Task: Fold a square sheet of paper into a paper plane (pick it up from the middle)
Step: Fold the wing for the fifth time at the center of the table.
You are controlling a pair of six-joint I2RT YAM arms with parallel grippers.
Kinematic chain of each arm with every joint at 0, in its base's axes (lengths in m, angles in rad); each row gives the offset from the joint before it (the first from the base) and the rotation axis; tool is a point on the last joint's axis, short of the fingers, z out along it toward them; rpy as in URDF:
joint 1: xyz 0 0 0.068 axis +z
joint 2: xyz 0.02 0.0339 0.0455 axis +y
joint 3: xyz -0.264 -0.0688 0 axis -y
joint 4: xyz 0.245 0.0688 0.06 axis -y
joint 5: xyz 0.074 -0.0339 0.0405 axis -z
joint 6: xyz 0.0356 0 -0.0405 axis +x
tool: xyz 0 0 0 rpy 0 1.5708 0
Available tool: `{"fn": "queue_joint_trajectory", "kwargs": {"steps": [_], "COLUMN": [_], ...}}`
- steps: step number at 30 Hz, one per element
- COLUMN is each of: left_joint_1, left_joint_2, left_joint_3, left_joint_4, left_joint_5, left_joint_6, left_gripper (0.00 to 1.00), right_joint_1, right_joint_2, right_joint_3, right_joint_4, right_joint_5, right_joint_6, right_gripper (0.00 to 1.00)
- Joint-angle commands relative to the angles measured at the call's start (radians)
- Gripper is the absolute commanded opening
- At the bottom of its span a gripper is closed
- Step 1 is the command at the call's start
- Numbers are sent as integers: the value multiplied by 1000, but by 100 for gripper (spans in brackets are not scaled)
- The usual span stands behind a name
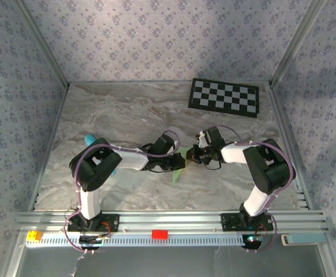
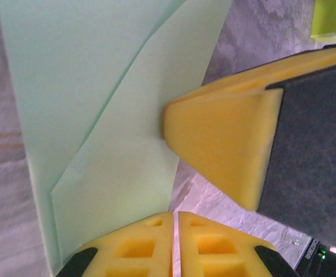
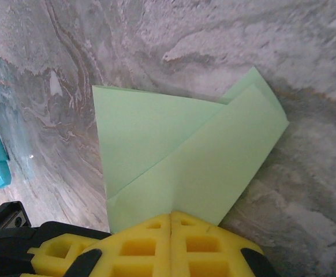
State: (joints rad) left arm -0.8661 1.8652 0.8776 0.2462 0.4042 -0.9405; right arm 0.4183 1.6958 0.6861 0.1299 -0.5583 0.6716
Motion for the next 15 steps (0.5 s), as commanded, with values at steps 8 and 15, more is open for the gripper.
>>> {"fn": "queue_joint_trajectory", "kwargs": {"steps": [8, 15], "left_joint_1": [-56, -73], "left_joint_2": [-72, -137], "left_joint_3": [-95, -122], "left_joint_4": [-157, -246], "left_joint_5": [27, 11], "left_joint_6": [26, 66], "left_gripper": [13, 13], "right_joint_1": [-12, -12], "right_joint_2": [38, 36], "right_joint_3": [1, 9], "right_joint_4": [-85, -93], "right_joint_5": [69, 71], "right_joint_6": [-24, -24], "right_gripper": [3, 3]}}
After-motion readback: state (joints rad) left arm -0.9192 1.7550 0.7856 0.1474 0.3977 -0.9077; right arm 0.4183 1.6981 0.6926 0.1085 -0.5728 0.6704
